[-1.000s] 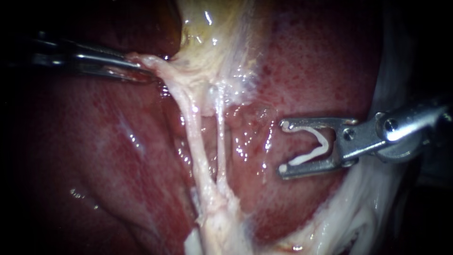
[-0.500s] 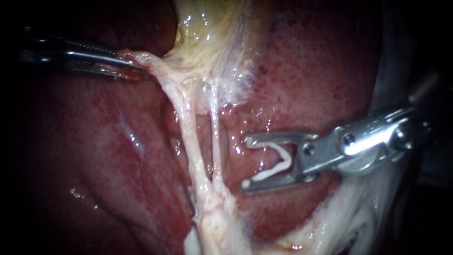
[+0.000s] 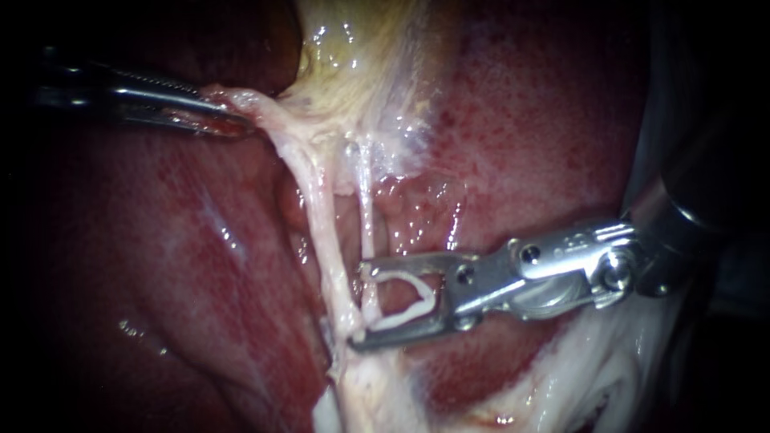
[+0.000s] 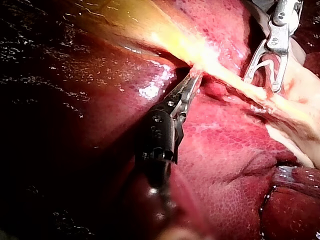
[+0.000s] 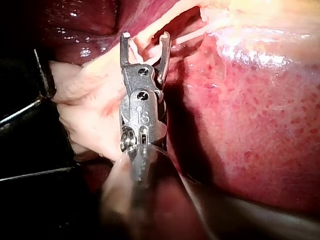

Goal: Clipping first clip left tube

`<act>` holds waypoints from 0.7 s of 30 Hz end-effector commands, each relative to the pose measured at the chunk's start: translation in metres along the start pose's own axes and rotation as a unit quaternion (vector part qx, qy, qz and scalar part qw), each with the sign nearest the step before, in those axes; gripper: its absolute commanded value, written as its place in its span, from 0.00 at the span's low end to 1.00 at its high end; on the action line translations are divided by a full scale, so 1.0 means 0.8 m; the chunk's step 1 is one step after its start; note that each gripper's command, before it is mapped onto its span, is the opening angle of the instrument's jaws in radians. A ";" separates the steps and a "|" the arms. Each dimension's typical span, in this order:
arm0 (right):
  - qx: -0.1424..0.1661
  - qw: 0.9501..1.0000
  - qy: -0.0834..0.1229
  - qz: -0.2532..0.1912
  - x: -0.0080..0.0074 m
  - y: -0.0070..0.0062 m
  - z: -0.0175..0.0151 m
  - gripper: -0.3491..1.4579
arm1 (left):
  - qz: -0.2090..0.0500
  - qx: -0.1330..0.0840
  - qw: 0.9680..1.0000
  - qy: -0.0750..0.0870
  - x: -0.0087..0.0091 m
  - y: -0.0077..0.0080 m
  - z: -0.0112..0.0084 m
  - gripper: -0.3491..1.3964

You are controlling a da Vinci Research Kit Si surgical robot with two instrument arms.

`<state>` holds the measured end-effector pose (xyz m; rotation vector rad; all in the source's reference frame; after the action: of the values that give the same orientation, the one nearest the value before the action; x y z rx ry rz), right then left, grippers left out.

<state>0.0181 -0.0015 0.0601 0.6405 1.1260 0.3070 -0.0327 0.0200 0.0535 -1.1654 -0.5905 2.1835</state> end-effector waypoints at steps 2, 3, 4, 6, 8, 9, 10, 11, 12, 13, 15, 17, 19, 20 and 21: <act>0.004 1.000 0.000 0.004 -0.0007 0.0004 0.0004 0.47 | 0.000 0.000 1.000 0.000 0.0000 0.0000 0.0000 0.00; 0.006 1.000 -0.001 0.005 -0.0010 0.0006 0.0005 0.47 | 0.000 0.000 1.000 0.000 0.0000 0.0000 0.0000 0.00; 0.008 1.000 -0.001 0.009 -0.0015 0.0008 0.0007 0.47 | 0.000 0.000 1.000 0.000 0.0000 0.0000 0.0000 0.00; 0.012 1.000 -0.003 0.011 -0.0023 0.0012 0.0009 0.47 | 0.000 0.000 1.000 0.000 -0.0001 0.0000 0.0000 0.00; 0.014 1.000 -0.004 0.012 -0.0028 0.0013 0.0011 0.47 | 0.000 0.000 1.000 0.000 -0.0001 0.0000 0.0000 0.00; 0.014 1.000 -0.004 0.015 -0.0030 0.0014 0.0012 0.47 | 0.000 0.000 1.000 0.000 -0.0001 0.0000 0.0000 0.00; 0.014 1.000 -0.004 0.014 -0.0032 0.0014 0.0013 0.47 | 0.000 0.000 1.000 0.000 -0.0001 0.0000 0.0000 0.00; 0.014 1.000 -0.004 0.016 -0.0033 0.0014 0.0014 0.47 | 0.000 0.000 1.000 0.000 -0.0001 0.0000 0.0000 0.00; 0.015 1.000 -0.004 0.016 -0.0034 0.0015 0.0015 0.47 | 0.000 0.000 1.000 0.000 -0.0001 -0.0001 0.0001 0.00; 0.015 1.000 -0.005 0.015 -0.0034 0.0015 0.0017 0.47 | 0.000 0.000 1.000 0.000 -0.0002 -0.0001 0.0001 0.00; 0.015 1.000 -0.005 0.015 -0.0034 0.0015 0.0022 0.47 | 0.000 0.000 1.000 0.000 -0.0002 -0.0001 0.0001 0.00; 0.015 1.000 -0.002 0.014 -0.0033 0.0015 0.0028 0.47 | 0.000 0.000 1.000 0.000 -0.0002 -0.0001 0.0001 0.00; 0.015 1.000 0.001 0.014 -0.0031 0.0014 0.0035 0.47 | 0.000 0.000 1.000 0.000 -0.0002 -0.0001 0.0001 0.00; 0.016 1.000 0.003 0.016 -0.0029 0.0014 0.0039 0.47 | 0.000 0.000 1.000 0.000 -0.0002 -0.0001 0.0001 0.00; 0.018 1.000 0.006 0.015 -0.0027 0.0013 0.0042 0.47 | 0.000 0.001 1.000 0.000 -0.0002 -0.0001 0.0001 0.00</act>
<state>0.0206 -0.0030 0.0633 0.6922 1.1399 0.3185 -0.0327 0.0199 0.0536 -1.1651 -0.5891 2.1842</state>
